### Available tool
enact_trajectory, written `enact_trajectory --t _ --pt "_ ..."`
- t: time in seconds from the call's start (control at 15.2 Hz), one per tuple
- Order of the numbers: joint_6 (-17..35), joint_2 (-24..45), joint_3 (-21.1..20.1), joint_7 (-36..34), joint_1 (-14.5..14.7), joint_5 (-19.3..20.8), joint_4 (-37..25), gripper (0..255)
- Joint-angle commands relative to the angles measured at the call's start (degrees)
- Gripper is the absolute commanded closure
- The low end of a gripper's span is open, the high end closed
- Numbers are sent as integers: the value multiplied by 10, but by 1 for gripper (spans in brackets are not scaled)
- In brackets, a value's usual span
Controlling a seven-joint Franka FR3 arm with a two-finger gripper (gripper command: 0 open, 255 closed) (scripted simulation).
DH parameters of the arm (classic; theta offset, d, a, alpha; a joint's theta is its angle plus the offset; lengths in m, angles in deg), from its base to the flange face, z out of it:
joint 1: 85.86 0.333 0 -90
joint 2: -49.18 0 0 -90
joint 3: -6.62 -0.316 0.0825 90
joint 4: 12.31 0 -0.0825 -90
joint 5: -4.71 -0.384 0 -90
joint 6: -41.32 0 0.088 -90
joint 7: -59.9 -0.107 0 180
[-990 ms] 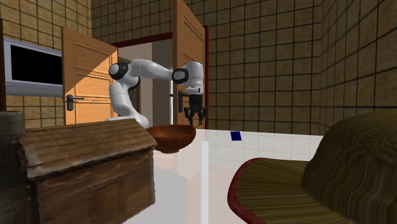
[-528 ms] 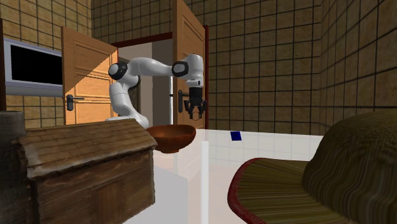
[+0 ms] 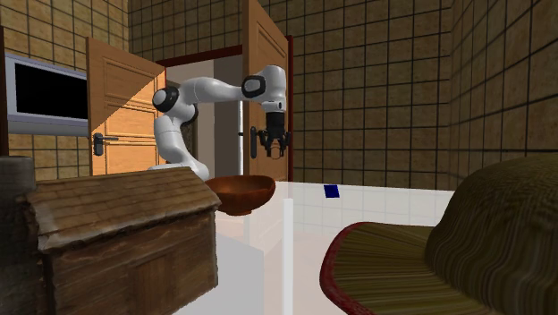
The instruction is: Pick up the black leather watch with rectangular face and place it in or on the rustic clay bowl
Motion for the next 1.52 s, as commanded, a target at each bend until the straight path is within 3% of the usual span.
enact_trajectory --t 0.0,0.4,0.92,1.45 --pt "-17 3 3 -1 -2 3 -19 255" --pt "-56 13 8 -5 -6 10 -68 255" --pt "-43 45 83 98 -42 56 -71 255" --pt "-29 111 146 189 -82 98 -114 255"
